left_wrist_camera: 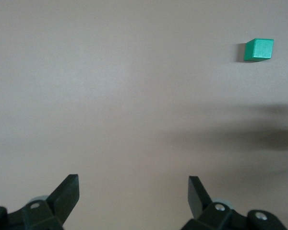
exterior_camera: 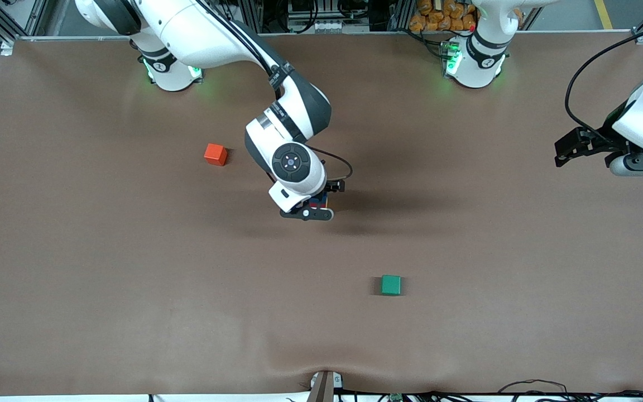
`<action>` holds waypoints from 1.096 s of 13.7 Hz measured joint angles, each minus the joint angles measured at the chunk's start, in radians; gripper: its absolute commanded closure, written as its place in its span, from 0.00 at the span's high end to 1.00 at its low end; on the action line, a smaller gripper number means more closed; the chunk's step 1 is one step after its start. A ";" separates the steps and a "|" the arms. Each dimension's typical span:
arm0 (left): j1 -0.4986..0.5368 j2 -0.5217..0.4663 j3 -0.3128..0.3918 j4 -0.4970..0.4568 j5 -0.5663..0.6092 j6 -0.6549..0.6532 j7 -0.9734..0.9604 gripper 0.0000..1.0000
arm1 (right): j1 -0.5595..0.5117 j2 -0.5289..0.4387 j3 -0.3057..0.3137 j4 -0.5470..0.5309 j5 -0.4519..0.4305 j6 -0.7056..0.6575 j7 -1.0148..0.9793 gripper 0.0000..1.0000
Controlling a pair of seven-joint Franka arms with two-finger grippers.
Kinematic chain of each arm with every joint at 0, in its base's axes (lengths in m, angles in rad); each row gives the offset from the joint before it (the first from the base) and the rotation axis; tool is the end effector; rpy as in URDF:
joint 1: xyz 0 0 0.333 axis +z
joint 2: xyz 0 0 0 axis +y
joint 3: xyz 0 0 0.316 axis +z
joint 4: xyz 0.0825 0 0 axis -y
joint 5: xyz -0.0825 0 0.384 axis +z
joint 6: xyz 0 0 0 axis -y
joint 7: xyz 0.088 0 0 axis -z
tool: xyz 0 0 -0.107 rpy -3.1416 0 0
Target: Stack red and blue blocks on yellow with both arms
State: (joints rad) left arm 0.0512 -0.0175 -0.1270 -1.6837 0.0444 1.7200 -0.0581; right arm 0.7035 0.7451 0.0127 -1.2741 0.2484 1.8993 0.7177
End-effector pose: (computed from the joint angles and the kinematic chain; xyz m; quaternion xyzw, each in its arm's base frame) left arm 0.5594 -0.0389 0.5938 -0.9993 0.0116 -0.0283 0.0213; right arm 0.5421 0.4926 0.3026 -0.9899 0.0491 0.1230 0.0507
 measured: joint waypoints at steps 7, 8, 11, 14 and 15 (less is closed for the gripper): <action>0.000 0.008 0.000 -0.002 0.000 0.000 0.000 1.00 | -0.017 -0.017 -0.017 0.089 0.025 -0.115 0.063 1.00; 0.000 0.008 0.000 -0.002 0.000 0.000 0.001 1.00 | -0.041 -0.033 -0.021 0.102 0.025 -0.154 0.063 1.00; -0.001 0.008 -0.002 -0.003 0.000 0.000 0.016 1.00 | -0.159 -0.106 -0.023 0.127 0.025 -0.284 0.053 1.00; -0.004 0.005 -0.014 0.000 0.000 0.000 0.021 1.00 | -0.295 -0.187 -0.023 0.163 0.026 -0.439 -0.057 1.00; -0.005 0.002 -0.017 0.002 0.000 -0.003 0.021 1.00 | -0.332 -0.210 -0.024 0.177 0.024 -0.488 -0.086 1.00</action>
State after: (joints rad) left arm 0.0462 -0.0151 -0.1443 -1.6814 0.0444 1.7167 -0.0371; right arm 0.3710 0.5347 -0.0115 -1.0975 0.2720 1.4114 0.6318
